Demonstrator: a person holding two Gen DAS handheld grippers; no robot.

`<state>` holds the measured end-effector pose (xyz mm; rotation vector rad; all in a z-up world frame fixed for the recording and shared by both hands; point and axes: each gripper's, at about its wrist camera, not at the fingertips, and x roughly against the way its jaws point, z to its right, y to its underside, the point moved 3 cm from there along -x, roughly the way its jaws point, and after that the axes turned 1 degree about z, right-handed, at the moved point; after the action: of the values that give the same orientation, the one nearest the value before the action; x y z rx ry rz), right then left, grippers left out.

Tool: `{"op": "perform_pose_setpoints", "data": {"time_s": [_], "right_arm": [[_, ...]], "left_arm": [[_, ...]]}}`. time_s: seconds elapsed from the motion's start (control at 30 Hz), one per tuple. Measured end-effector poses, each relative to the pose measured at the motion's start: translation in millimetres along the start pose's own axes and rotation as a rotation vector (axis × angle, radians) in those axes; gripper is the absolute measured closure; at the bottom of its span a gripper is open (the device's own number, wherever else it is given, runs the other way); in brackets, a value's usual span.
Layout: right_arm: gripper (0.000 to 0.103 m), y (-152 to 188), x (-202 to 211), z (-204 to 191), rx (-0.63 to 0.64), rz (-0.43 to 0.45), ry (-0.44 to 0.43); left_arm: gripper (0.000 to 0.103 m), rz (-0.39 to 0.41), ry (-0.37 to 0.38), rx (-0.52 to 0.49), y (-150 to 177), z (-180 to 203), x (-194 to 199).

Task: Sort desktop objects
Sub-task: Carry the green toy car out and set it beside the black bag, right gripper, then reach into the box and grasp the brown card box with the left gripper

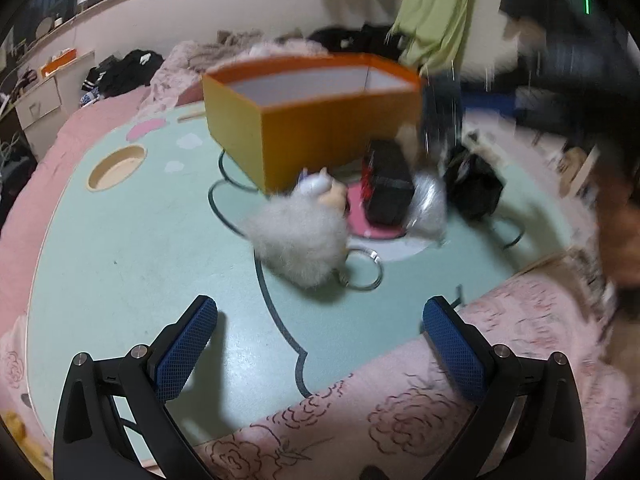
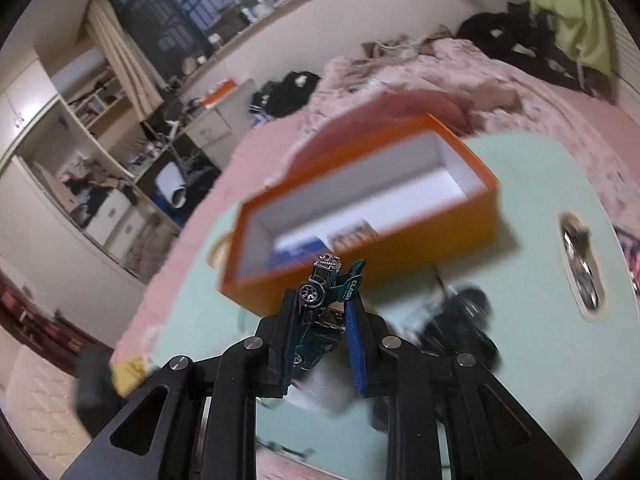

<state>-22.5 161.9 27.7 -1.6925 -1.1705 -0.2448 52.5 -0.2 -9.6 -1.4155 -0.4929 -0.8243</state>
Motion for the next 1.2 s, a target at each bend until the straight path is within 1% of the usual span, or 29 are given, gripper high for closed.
{"op": "perform_pose_setpoints", "data": {"time_s": [0.1,0.17,0.2,0.23,0.27,0.3,0.33,0.37,0.4,0.43,0.47,0.5,0.57,0.6,0.67,0.7,0.77,0.83,0.87,0.93,1.0,1.07,1.13,1.2], "right_arm": [[0.081,10,-2,15,-0.001,0.017,0.058],[0.081,18,-9,21,0.011,0.007,0.094],[0.08,17,-12,22,0.016,0.005,0.095],[0.08,20,-13,21,0.032,0.007,0.098],[0.078,19,-13,18,0.055,0.012,0.103],[0.064,18,-11,14,0.074,0.018,0.111],[0.041,20,-7,10,0.096,0.035,0.124],[0.03,23,0,7,0.109,0.064,0.136],[0.017,26,5,6,0.116,0.09,0.15],[0.015,30,15,3,0.124,0.141,0.177],[0.015,35,22,0,0.138,0.171,0.194],[0.015,41,25,-2,0.157,0.174,0.195],[0.015,54,28,-5,0.2,0.157,0.201],[0.015,63,29,-6,0.228,0.148,0.218],[0.015,79,29,-9,0.293,0.133,0.269],[0.015,87,29,-9,0.321,0.127,0.291],[0.015,97,28,-8,0.348,0.107,0.301],[0.015,105,21,-6,0.357,0.067,0.291],[0.015,109,18,-3,0.356,0.049,0.299],[0.015,110,11,2,0.35,0.025,0.321],[0.015,110,5,9,0.328,0.0,0.326],[0.01,111,3,14,0.323,0.002,0.348],[0.002,112,4,18,0.31,0.011,0.365],[0.0,114,4,21,0.305,0.019,0.368]], "left_arm": [[0.0,0.078,0.027,0.027,-10,-4,16],[0.0,0.121,0.039,0.055,-24,-9,23],[0.0,0.124,0.023,0.063,-31,-11,23],[0.0,0.118,-0.015,0.069,-40,-14,20],[0.0,0.104,-0.073,0.071,-49,-18,16],[0.0,0.091,-0.114,0.069,-55,-21,13],[0.0,0.071,-0.158,0.063,-62,-24,7],[0.0,0.046,-0.193,0.054,-68,-26,-1],[0.0,0.026,-0.209,0.043,-73,-27,-8],[0.0,0.009,-0.214,0.031,-75,-26,-14],[0.0,-0.016,-0.221,0.012,-78,-26,-23],[0.0,-0.034,-0.232,-0.003,-79,-25,-28],[0.0,-0.06,-0.294,-0.038,-84,-26,-39],[0.0,-0.064,-0.322,-0.043,-87,-29,-43],[0.0,-0.061,-0.316,-0.029,-91,-34,-43],[0.0,-0.059,-0.324,-0.022,-94,-37,-43],[0.0,-0.053,-0.365,-0.016,-98,-43,-43],[0.0,-0.042,-0.366,-0.017,-99,-46,-39],[0.0,-0.028,-0.371,-0.017,-100,-47,-35],[0.0,-0.002,-0.406,-0.011,-102,-49,-29],[0.0,0.022,-0.458,-0.003,-105,-51,-25],[0.0,0.031,-0.49,0.007,-106,-55,-24],[0.0,0.032,-0.491,0.031,-109,-57,-22],[0.0,0.058,-0.451,0.06,-112,-55,-13]]}}
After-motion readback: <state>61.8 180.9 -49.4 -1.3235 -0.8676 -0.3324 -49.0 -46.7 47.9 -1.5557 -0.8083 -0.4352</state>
